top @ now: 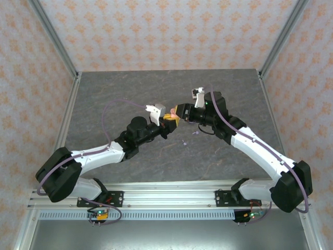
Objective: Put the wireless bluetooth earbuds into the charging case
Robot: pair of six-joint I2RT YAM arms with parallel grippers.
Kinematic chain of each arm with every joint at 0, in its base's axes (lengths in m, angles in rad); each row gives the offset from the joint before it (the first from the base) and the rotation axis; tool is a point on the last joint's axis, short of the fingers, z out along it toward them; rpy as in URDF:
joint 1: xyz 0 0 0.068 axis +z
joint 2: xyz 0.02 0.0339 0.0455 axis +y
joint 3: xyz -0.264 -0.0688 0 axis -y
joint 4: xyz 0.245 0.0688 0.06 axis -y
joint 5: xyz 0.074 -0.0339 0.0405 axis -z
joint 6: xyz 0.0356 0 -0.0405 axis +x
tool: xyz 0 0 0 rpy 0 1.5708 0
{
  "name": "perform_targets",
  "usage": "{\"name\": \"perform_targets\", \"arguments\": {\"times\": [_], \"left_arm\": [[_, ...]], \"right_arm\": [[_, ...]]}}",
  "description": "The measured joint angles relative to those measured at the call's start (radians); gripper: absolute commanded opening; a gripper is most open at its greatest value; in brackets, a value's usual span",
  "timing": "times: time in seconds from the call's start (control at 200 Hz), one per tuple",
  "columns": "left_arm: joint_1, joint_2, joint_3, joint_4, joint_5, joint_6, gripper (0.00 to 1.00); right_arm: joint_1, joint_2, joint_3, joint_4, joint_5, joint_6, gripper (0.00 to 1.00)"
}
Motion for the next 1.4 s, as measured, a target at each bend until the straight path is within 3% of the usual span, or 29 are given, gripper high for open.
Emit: {"name": "perform_targets", "arguments": {"times": [0.435, 1.401], "left_arm": [[-0.002, -0.026, 0.000, -0.039, -0.003, 0.035, 0.25], [-0.013, -0.065, 0.000, -0.102, 0.056, 0.129, 0.25]], "right_arm": [[0.006, -0.006, 0.007, -0.030, 0.003, -0.013, 0.37], [0.024, -0.020, 0.039, -0.114, -0.035, -0.079, 0.35]]}}
